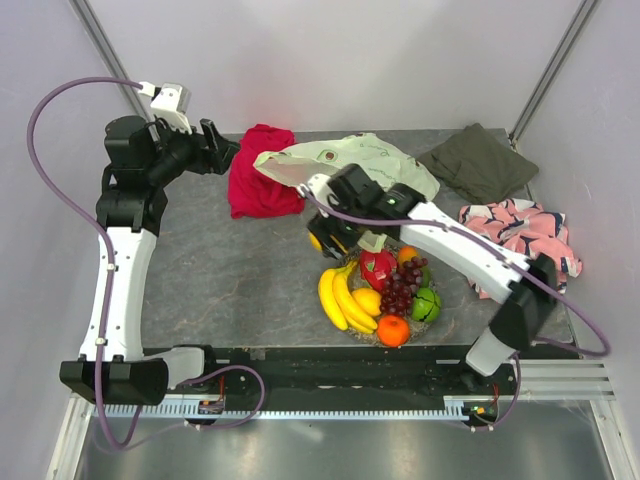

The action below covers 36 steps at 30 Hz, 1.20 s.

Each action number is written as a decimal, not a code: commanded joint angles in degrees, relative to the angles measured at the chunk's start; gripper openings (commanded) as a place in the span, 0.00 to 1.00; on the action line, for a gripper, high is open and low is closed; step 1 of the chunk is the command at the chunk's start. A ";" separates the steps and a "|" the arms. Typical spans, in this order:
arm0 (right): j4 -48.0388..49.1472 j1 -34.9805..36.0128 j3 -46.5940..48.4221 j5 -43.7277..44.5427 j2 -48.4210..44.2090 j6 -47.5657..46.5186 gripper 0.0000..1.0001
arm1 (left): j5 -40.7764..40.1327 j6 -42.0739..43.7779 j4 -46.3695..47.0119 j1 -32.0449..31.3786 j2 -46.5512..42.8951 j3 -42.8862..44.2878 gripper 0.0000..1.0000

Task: Take the fake fruits out of the plastic bag
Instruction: Place the fake fruit on the plate.

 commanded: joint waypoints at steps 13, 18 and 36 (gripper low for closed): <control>-9.38 -0.11 -20.44 -2.48 -12.42 1.10 0.48 | 5.03 -2.32 2.99 0.64 -0.41 1.10 0.79; -8.68 -0.11 -18.77 -2.22 -9.61 1.81 0.56 | 5.81 -2.40 2.99 0.73 -1.46 -0.04 0.79; -13.67 -0.11 -10.97 -0.20 -8.73 -2.93 0.98 | 9.24 -3.11 3.96 0.73 -0.41 0.22 0.78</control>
